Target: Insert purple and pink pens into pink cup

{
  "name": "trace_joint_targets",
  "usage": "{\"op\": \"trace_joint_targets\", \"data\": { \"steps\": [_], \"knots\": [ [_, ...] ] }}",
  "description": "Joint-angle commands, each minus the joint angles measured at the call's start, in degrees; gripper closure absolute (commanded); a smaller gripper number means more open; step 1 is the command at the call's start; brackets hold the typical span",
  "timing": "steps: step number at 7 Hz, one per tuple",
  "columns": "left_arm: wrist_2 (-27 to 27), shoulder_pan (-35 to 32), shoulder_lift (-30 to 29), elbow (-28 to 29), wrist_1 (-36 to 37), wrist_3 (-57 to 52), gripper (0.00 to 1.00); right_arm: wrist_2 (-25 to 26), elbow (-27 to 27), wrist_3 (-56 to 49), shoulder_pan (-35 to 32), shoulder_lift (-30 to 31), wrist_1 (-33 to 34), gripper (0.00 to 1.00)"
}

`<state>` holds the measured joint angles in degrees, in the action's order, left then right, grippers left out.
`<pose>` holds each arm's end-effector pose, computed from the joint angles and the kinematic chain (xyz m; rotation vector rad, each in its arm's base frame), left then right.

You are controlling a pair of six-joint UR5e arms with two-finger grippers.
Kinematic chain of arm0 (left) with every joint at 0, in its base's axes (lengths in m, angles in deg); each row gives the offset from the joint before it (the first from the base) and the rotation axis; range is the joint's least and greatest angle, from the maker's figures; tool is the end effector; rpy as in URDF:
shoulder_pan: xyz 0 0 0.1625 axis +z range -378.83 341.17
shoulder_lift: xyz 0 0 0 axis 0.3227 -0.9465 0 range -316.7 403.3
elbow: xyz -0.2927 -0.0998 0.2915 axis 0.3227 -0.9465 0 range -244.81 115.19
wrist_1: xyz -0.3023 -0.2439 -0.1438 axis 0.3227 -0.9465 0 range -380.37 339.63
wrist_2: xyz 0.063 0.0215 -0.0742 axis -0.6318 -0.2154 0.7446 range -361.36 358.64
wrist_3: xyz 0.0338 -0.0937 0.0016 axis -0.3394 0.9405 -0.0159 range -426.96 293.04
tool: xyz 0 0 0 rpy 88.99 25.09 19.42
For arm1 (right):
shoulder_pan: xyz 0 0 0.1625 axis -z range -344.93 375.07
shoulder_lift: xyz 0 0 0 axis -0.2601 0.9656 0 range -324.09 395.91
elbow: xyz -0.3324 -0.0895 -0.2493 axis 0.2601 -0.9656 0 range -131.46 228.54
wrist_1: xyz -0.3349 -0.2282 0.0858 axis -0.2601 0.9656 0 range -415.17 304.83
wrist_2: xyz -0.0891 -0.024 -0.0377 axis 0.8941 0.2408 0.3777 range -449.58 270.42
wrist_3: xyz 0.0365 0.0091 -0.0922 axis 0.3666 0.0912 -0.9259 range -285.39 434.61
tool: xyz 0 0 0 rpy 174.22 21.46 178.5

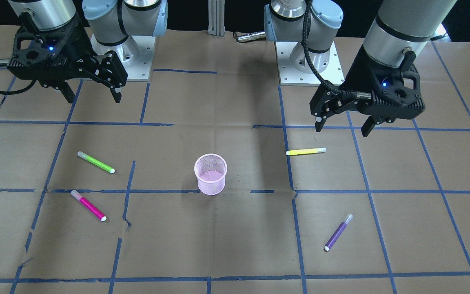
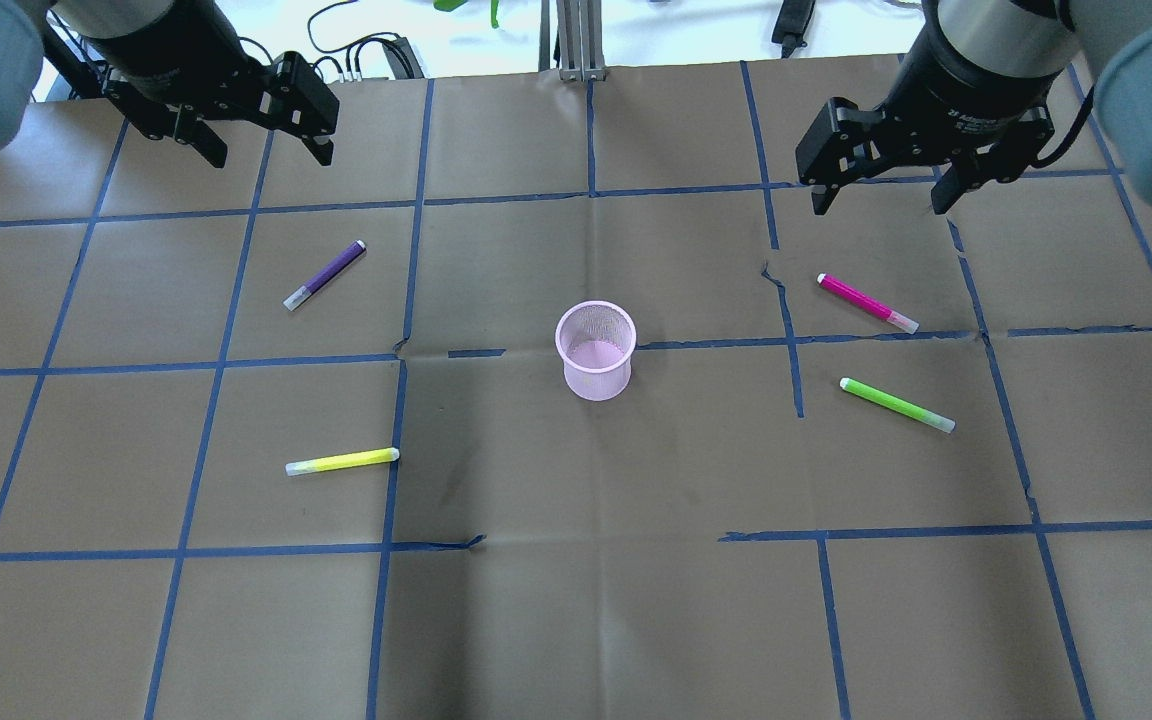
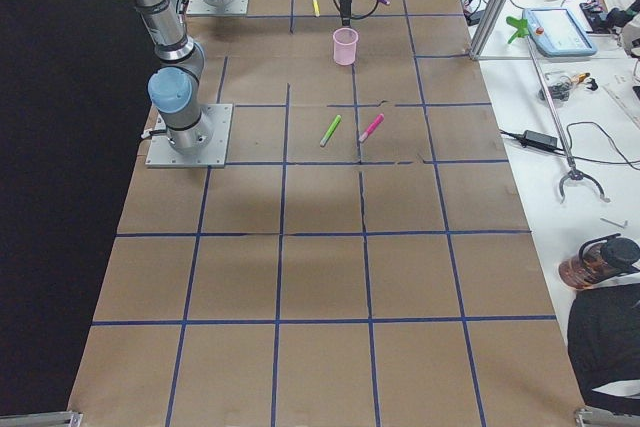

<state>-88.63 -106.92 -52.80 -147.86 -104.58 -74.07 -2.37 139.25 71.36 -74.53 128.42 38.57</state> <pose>-0.1197 -0.5521 0.5036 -0.1449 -3.0942 0.1847 0.1347 -0.4832 0.5101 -0.0805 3.0914 -0.1522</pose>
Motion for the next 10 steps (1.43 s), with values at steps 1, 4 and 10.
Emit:
{"op": "trace_joint_targets", "data": {
  "steps": [1, 4, 10],
  "knots": [
    [-0.54, 0.03, -5.56, 0.17, 0.37, -6.56, 0.01, 2.24, 0.0, -15.4, 2.05, -0.05, -0.23, 0.0],
    [-11.76, 0.21, -12.69, -0.36, 8.33, -29.2, 0.01, 8.41, 0.0, -43.02, 6.88, -1.09, 0.47, 0.0],
    [-12.23, 2.94, -27.53, 7.89, 8.45, -39.02, 0.02, 18.58, -3.59, -48.26, 7.25, -21.8, 3.45, 0.0]
  ]
}}
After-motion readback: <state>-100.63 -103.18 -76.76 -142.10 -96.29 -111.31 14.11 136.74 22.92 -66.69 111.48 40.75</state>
